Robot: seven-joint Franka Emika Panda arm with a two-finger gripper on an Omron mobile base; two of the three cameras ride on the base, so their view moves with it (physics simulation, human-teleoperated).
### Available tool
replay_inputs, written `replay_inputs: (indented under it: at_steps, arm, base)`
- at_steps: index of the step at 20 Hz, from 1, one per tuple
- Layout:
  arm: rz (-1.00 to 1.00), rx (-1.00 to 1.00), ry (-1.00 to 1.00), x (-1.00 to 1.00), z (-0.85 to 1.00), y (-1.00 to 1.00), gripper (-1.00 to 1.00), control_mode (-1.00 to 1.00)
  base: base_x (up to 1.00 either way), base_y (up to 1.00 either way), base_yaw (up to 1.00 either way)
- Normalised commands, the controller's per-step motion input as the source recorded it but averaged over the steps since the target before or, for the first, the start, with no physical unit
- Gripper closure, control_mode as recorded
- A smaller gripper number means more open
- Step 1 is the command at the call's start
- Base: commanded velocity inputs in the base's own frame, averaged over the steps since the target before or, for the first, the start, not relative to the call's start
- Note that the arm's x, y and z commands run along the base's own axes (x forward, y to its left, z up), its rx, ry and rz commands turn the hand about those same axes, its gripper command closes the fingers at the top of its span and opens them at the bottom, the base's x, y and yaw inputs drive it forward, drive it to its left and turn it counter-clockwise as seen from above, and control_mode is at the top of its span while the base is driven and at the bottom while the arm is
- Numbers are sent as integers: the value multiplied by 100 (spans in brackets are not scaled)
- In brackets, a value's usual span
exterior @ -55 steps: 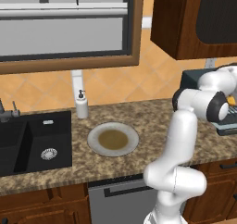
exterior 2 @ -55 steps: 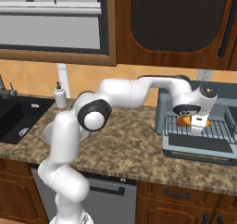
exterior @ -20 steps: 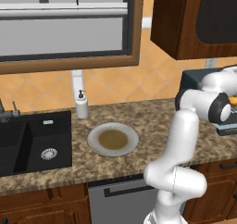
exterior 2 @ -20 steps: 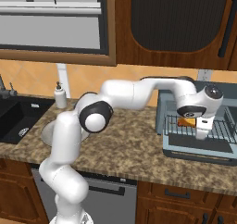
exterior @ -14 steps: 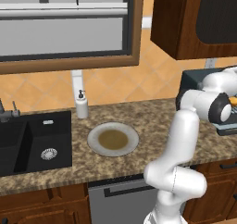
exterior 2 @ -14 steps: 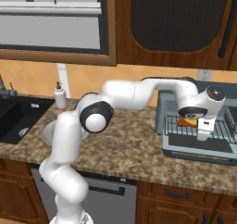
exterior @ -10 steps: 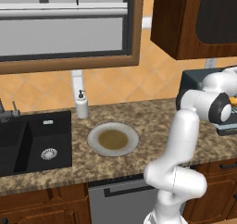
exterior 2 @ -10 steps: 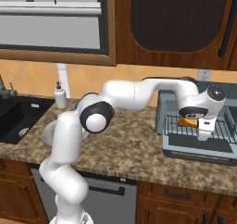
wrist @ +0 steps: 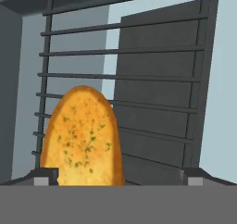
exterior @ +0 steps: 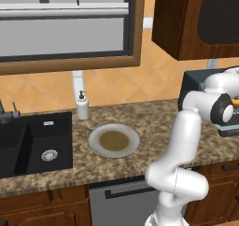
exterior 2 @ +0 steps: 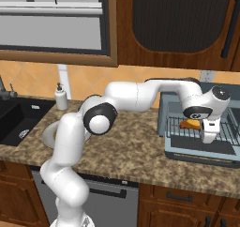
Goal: Pick up the kebab skewer and baguette bread, and place them inside the toaster oven. Close the toaster oven door and start by setting the timer.
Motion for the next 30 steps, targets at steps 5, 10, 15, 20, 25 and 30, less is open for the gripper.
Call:
replay_inputs:
  at_steps: [5,10,15,20,25,30]
  arm:
    - [14,0,6,-28,-17,0,-100,-100]
    - [11,0,2,-33,-10,-2,-100,-100]
    - [3,0,1,-10,0,0,-100,-100]
    - [4,0,4,-27,0,0,-100,-100]
    - [4,0,5,-25,-2,0,-100,-100]
    - [2,0,0,-4,0,-2,-100,-100]
  base:
    - [0,0,0]
    - [0,0,0]
    - [0,0,0]
    - [0,0,0]
    - [0,0,0]
    - [0,0,0]
